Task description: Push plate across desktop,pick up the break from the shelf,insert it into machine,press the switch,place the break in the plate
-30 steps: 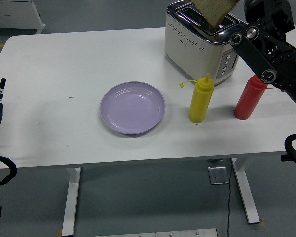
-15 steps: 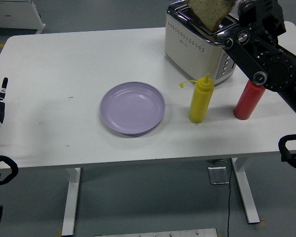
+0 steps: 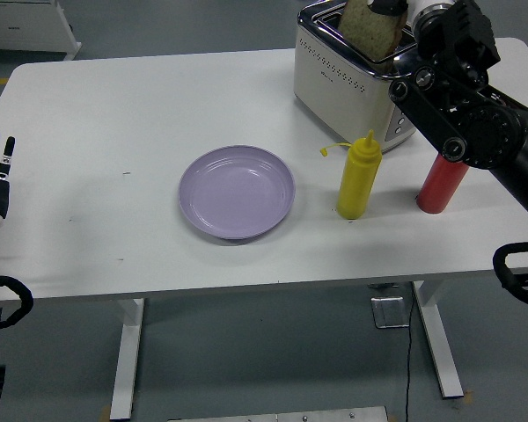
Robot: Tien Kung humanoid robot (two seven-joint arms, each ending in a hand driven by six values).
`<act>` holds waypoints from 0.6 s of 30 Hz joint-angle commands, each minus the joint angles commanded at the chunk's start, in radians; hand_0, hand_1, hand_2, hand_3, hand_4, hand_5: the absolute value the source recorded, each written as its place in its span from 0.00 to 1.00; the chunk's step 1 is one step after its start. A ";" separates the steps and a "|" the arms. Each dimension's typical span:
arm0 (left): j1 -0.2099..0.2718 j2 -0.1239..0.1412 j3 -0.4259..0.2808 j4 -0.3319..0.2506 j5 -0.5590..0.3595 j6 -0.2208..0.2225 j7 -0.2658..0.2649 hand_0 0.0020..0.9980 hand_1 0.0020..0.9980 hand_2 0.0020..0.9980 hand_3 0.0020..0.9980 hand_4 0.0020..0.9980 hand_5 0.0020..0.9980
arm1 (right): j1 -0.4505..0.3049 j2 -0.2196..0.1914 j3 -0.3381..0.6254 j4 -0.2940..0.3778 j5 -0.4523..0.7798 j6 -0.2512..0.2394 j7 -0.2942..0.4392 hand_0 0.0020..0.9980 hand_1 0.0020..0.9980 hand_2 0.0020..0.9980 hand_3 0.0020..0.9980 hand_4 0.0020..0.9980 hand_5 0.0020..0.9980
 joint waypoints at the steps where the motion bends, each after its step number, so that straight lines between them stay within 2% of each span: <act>1: 0.000 0.000 0.000 0.000 0.000 0.000 0.000 0.88 0.92 0.92 0.80 0.66 1.00 | 0.000 0.000 0.001 0.000 -0.001 -0.001 0.005 0.89 0.89 1.00 1.00 0.80 0.29; 9: 0.000 0.000 -0.001 0.000 0.000 0.000 0.000 0.88 0.92 0.92 0.80 0.66 1.00 | -0.005 -0.009 0.015 0.010 -0.005 -0.008 0.025 0.89 0.90 1.00 1.00 0.82 0.31; 12: 0.000 0.000 -0.001 0.000 0.000 -0.001 0.001 0.88 0.92 0.92 0.80 0.66 1.00 | -0.011 -0.021 0.014 0.025 0.002 -0.047 0.031 0.89 0.90 1.00 1.00 0.82 0.31; 13: 0.000 0.000 -0.002 0.000 0.000 -0.001 0.001 0.88 0.92 0.92 0.80 0.66 1.00 | -0.014 -0.025 0.014 0.030 0.005 -0.060 0.034 0.86 0.86 0.96 0.97 0.77 0.32; 14: 0.000 0.000 -0.002 0.001 0.001 -0.001 0.001 0.88 0.92 0.92 0.80 0.66 1.00 | -0.018 -0.032 0.014 0.039 0.009 -0.080 0.040 0.86 0.86 0.96 0.97 0.77 0.32; 18: 0.000 0.000 -0.004 0.001 0.001 -0.001 0.001 0.88 0.92 0.92 0.80 0.66 1.00 | -0.041 -0.078 0.015 0.089 0.061 -0.155 0.104 0.86 0.86 0.96 0.97 0.77 0.32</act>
